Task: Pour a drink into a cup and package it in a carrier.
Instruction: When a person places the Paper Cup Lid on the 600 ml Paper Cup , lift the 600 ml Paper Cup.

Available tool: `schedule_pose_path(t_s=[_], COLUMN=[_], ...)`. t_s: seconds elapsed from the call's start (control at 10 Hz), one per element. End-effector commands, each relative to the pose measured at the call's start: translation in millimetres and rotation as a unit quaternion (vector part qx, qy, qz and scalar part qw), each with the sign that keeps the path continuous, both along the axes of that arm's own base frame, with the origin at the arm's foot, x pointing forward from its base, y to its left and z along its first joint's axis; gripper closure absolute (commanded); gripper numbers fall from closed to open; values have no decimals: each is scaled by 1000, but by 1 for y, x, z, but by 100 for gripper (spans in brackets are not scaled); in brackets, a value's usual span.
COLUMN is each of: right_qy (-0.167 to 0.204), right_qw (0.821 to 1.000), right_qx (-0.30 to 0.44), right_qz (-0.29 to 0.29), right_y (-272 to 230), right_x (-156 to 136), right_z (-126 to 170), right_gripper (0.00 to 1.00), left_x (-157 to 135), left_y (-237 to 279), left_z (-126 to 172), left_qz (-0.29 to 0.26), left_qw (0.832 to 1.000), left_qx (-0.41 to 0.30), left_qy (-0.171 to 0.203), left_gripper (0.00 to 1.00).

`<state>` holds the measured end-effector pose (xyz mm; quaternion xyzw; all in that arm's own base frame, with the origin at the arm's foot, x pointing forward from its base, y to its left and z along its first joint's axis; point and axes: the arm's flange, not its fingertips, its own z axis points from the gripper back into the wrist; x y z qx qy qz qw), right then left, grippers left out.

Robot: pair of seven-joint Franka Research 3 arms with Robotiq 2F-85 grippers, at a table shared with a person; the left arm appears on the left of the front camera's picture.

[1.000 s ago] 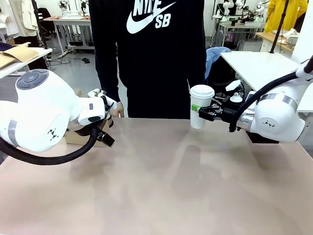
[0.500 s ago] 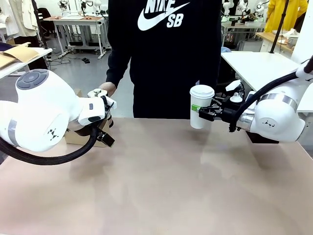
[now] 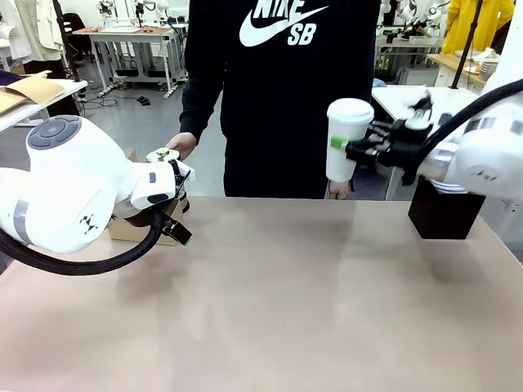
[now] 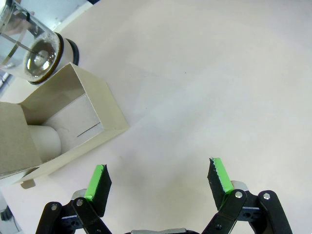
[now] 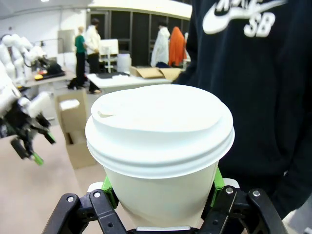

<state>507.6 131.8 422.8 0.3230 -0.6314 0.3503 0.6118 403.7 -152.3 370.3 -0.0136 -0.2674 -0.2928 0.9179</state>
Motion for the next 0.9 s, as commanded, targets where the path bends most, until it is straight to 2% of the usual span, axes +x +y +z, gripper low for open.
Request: schedule_pose_path(t_s=[0.0,0.2,0.4,0.6,0.7,0.8], right_qy=[5,-5,-14,-14,-12,-29], right_qw=[999,997,997,997,998,997], right_qx=[12,15,-7,-20,-12,-16], right_qz=[37,76,74,67,63,67], right_y=[-21,-40,-45,-43,-41,-44], right_x=[-32,-69,-101,-113,-109,-112], right_z=[60,118,160,178,180,180], right_gripper=[20,20,20,20,20,20], left_x=[0,0,0,0,0,0], left_y=[1,1,1,1,1,1], left_z=[0,0,0,0,0,0], left_qz=[0,0,0,0,0,0], left_qw=[1000,1000,1000,1000,1000,1000], left_qx=[-1,-1,-1,-1,-1,-1], left_qy=[0,0,0,0,0,0], left_gripper=[0,0,0,0,0,0])
